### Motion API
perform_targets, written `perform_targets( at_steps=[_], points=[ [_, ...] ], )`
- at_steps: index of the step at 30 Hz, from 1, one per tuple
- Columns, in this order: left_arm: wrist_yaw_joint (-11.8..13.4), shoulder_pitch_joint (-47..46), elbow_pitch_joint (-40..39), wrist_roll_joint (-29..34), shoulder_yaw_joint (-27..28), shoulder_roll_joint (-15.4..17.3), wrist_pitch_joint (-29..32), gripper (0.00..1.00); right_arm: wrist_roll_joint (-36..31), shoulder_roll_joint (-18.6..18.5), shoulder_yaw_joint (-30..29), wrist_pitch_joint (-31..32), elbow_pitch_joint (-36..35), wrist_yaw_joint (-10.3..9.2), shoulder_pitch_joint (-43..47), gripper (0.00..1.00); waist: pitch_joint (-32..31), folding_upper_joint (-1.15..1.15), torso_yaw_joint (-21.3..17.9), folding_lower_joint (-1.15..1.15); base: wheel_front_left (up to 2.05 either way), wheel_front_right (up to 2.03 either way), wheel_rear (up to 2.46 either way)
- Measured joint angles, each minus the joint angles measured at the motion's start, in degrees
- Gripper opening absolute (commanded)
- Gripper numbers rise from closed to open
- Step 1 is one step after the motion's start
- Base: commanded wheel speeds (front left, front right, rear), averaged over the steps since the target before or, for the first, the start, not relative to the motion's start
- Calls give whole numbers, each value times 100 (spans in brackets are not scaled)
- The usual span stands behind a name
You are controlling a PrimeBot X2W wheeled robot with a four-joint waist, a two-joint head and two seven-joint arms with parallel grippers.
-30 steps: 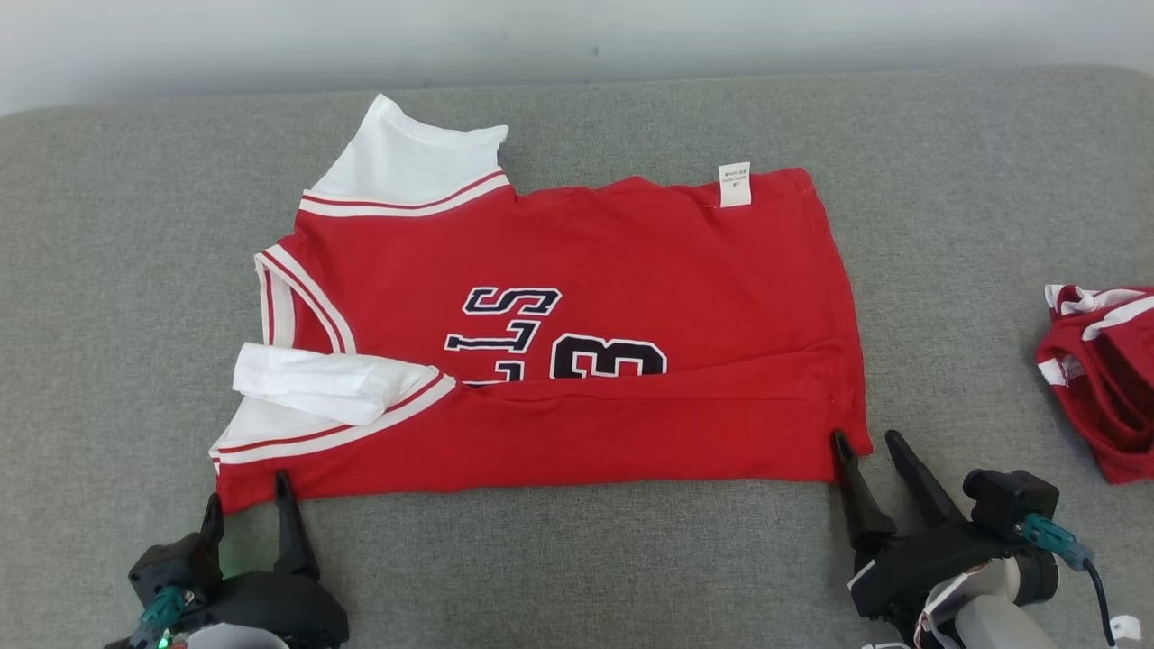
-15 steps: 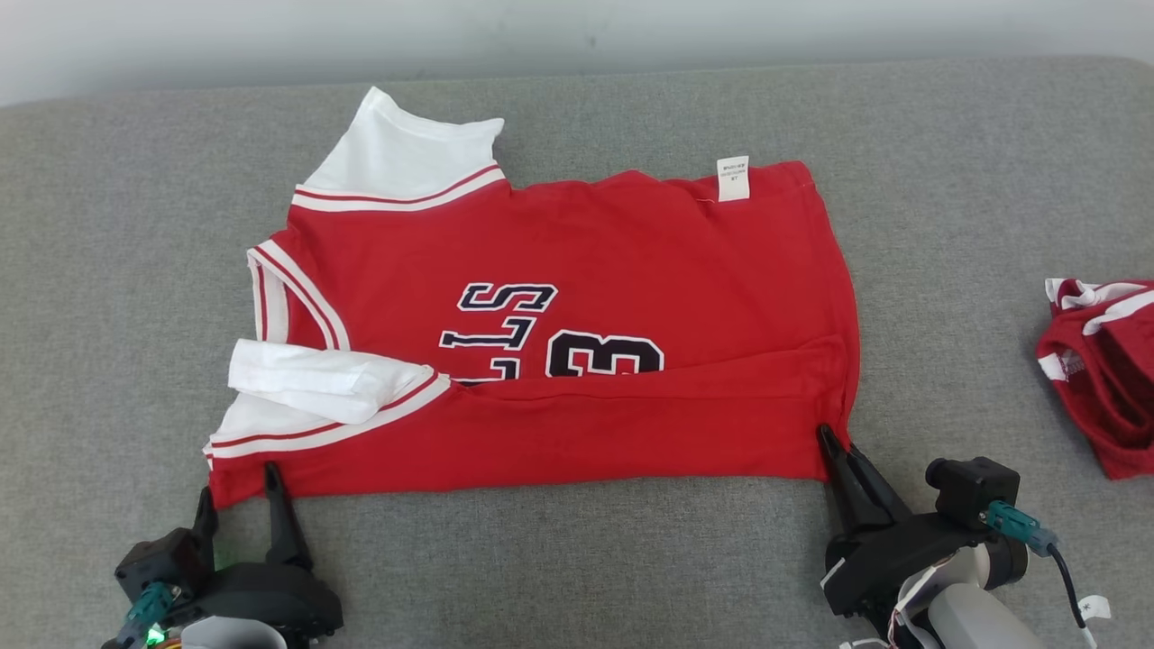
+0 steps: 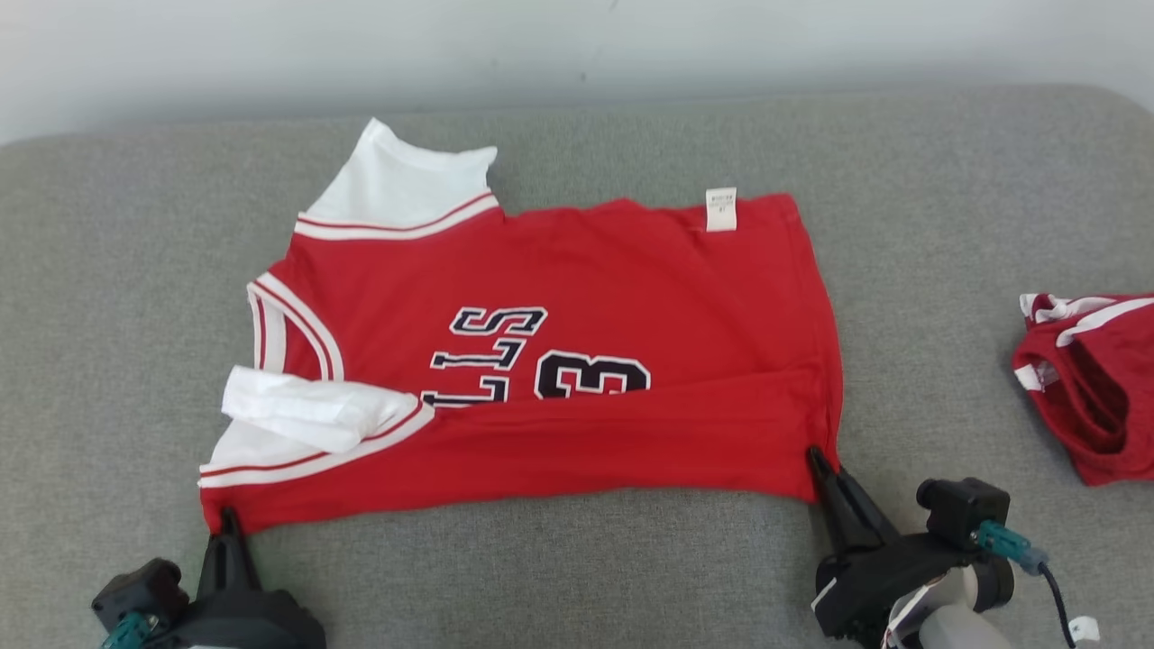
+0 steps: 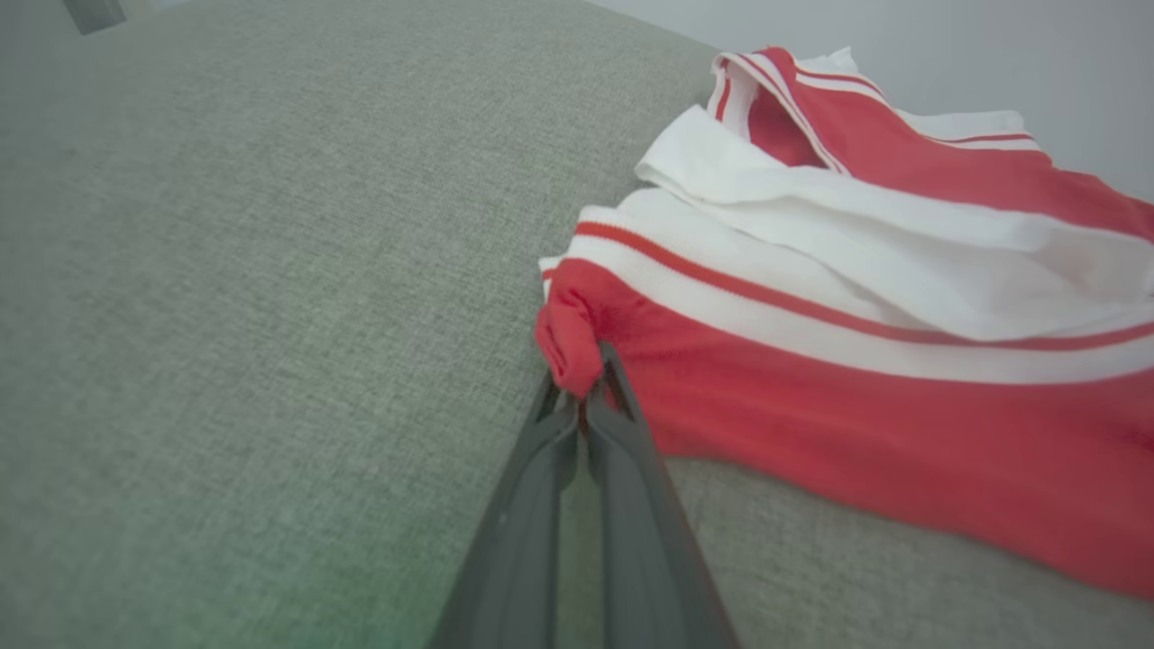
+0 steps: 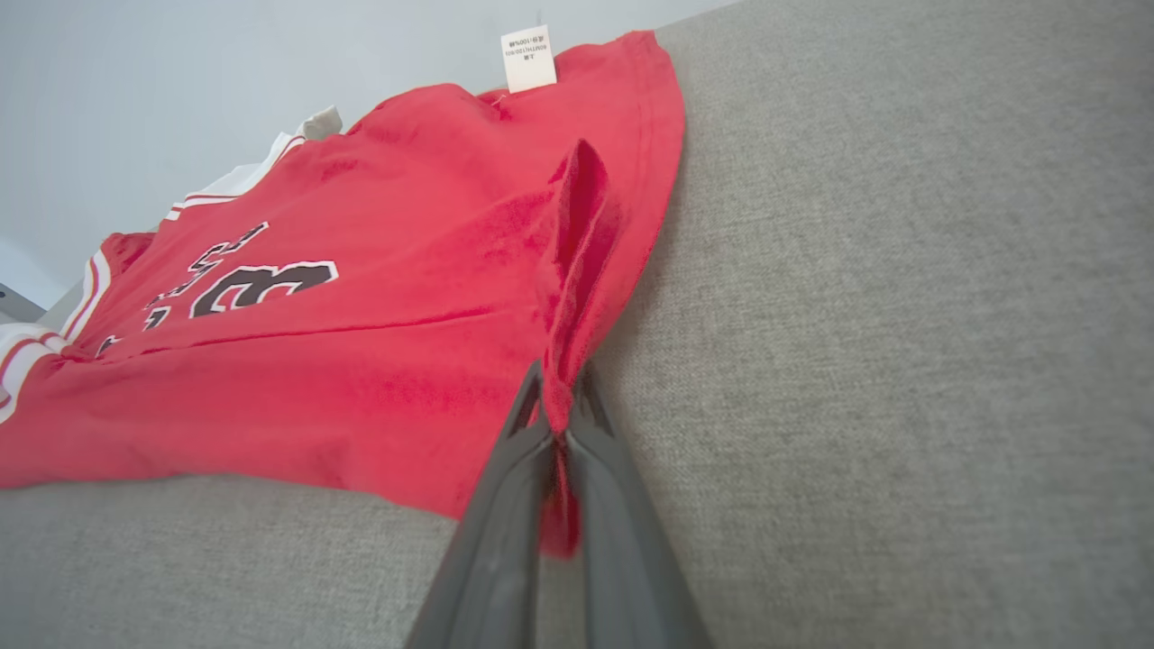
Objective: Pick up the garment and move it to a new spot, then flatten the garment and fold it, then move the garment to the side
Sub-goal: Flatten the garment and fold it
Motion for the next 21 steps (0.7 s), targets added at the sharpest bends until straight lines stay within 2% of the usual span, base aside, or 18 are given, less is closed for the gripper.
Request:
perform_targets(
  at_steps=[12,21],
  points=[
    [-200,1239,-187,387,105,-1,3,0,90,162,-14,4,192,1,767,0,-903,0,28,-1,0,0,0],
    [-257,1704,-112,331,-7,1,3,0,119,193,14,4,132,1,1329,0,-1390,-1,140,-1,0,0,0]
  ],
)
